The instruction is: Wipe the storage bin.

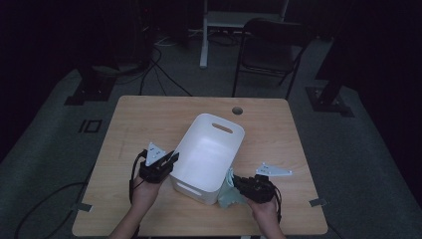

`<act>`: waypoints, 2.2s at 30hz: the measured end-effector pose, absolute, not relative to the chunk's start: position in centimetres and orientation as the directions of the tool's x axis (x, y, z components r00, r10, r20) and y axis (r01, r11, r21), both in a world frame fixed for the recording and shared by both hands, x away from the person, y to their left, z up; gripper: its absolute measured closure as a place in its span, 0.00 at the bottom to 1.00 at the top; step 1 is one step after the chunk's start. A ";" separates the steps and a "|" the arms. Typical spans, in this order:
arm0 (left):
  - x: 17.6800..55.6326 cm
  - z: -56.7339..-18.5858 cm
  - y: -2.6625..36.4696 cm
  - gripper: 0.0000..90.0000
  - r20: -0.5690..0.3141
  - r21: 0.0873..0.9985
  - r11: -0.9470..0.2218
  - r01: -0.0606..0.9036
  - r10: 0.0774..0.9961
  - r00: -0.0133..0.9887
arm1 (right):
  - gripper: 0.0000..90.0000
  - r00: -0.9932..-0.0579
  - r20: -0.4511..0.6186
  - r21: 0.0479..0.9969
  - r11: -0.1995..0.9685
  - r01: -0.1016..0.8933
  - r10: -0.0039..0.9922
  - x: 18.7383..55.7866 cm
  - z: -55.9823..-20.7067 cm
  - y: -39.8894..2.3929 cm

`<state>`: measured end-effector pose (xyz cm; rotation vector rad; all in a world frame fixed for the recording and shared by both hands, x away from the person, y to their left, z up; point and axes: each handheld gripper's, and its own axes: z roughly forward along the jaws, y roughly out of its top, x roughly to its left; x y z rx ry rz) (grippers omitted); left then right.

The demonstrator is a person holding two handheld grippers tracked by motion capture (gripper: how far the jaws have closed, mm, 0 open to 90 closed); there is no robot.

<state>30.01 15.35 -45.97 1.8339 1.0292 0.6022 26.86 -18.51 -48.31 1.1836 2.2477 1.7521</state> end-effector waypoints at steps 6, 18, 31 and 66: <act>30.0 -46.0 15.3 0.91 -0.019 0.889 -0.226 0.398 0.851 0.526 | 0.92 -0.681 0.409 0.830 0.062 0.554 0.607 27.4 -49.4 -18.6; 29.9 -46.0 15.2 0.91 -0.018 0.893 -0.217 0.395 0.858 0.513 | 0.92 -0.630 0.434 0.791 0.064 0.609 0.644 28.6 -51.6 -18.8; 29.9 -46.0 15.1 0.91 -0.019 0.894 -0.212 0.396 0.863 0.505 | 0.92 -0.573 0.452 0.727 0.091 0.681 0.683 30.1 -54.1 -18.8; 29.9 -46.1 15.0 0.93 -0.020 0.894 -0.213 0.393 0.859 0.512 | 0.92 -0.682 0.426 0.817 0.072 0.573 0.594 25.5 -49.9 -17.7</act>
